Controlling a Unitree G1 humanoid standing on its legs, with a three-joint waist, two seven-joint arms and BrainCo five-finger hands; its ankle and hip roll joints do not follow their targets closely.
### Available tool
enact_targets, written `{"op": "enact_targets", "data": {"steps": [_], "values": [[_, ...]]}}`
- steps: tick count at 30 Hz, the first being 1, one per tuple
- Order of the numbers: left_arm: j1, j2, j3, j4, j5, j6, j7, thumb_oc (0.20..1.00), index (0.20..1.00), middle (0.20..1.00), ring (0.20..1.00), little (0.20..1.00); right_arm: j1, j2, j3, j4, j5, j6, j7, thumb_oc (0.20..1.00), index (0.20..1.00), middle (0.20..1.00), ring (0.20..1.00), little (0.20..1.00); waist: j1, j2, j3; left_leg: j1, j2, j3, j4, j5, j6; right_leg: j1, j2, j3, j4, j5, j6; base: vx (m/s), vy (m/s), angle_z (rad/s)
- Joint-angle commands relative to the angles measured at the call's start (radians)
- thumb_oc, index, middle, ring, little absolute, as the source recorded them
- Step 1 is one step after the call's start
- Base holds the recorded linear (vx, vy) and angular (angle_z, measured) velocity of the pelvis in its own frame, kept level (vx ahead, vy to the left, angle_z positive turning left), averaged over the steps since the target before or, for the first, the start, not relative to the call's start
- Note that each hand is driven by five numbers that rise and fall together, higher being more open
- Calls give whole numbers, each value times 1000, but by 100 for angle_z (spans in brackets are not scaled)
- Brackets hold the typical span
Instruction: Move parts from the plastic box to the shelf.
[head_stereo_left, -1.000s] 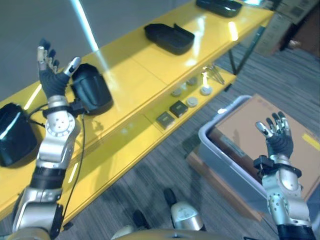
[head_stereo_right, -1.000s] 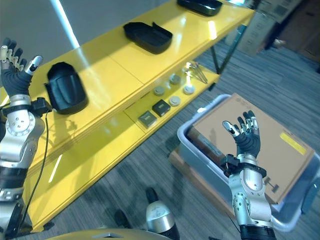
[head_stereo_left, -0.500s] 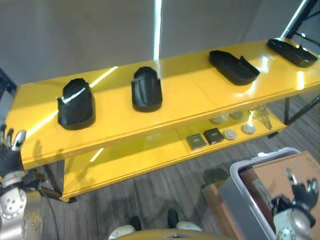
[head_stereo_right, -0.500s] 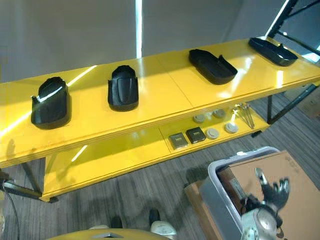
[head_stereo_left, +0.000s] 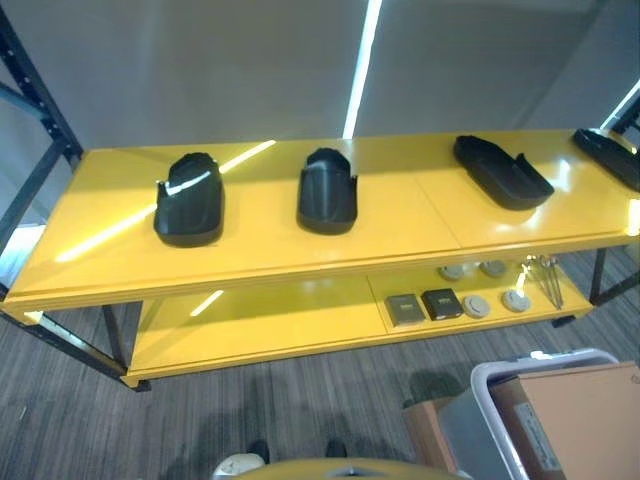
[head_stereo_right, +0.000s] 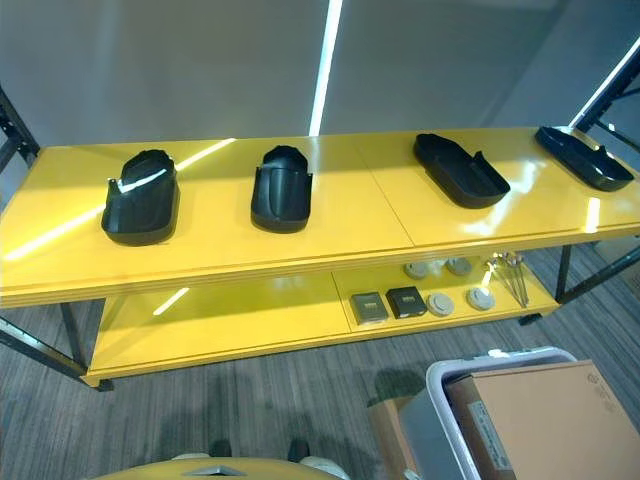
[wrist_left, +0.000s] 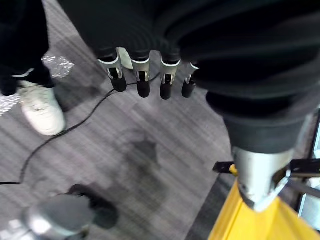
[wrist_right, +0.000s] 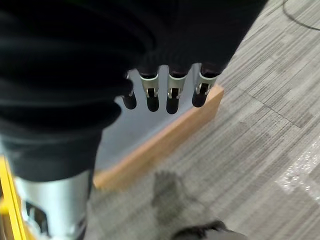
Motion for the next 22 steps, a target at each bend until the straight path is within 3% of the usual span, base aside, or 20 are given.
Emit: {"op": "enact_targets", "data": {"steps": [1, 2, 9, 11, 12, 22], "values": [[-79, 13, -74, -68, 214, -49, -65, 1000, 1000, 1000, 1000, 1000, -25, 15, 84, -59, -87, -35, 42, 1000, 1000, 1000, 1000, 1000, -2, -7, 23, 4, 74, -7, 40, -36, -20, -8, -81, 7, -5, 23, 91, 4, 7, 8], [-82, 7, -105, -61, 272, -95, -46, 1000, 1000, 1000, 1000, 1000, -26, 22, 107, -69, -101, -41, 46, 1000, 1000, 1000, 1000, 1000, -1, -8, 23, 3, 73, -7, 41, -37, -19, -8, -82, 4, -5, 23, 91, 0, 4, 8], [-96, 15, -213, -103, 260, -171, -40, 1000, 1000, 1000, 1000, 1000, -19, 25, 201, -104, -155, -23, 49, 1000, 1000, 1000, 1000, 1000, -11, -7, 24, -6, 73, 10, 52, -48, -16, -9, -85, -1, -5, 16, 92, 0, 1, 1], [-94, 12, -216, -105, 190, -132, -130, 1000, 1000, 1000, 1000, 1000, -22, 22, 202, -97, -164, -23, 55, 1000, 1000, 1000, 1000, 1000, -8, -7, 26, -9, 73, 9, 54, -48, -17, -8, -86, -2, -5, 16, 92, 0, 0, 0], [-89, 10, -221, -112, 152, -141, -146, 1000, 1000, 1000, 1000, 1000, -24, 18, 202, -93, -168, -22, 61, 1000, 1000, 1000, 1000, 1000, -6, -6, 28, -9, 72, 8, 55, -50, -15, -7, -87, -4, -5, 14, 92, 0, 0, 0], [-90, 13, -216, -85, 181, -118, -147, 1000, 1000, 1000, 1000, 1000, -24, 20, 224, -81, -185, -27, 73, 1000, 1000, 1000, 1000, 1000, -7, 0, 21, -9, 66, 4, 50, -50, -14, -9, -91, -10, -5, 11, 93, 2, 3, 0]]}}
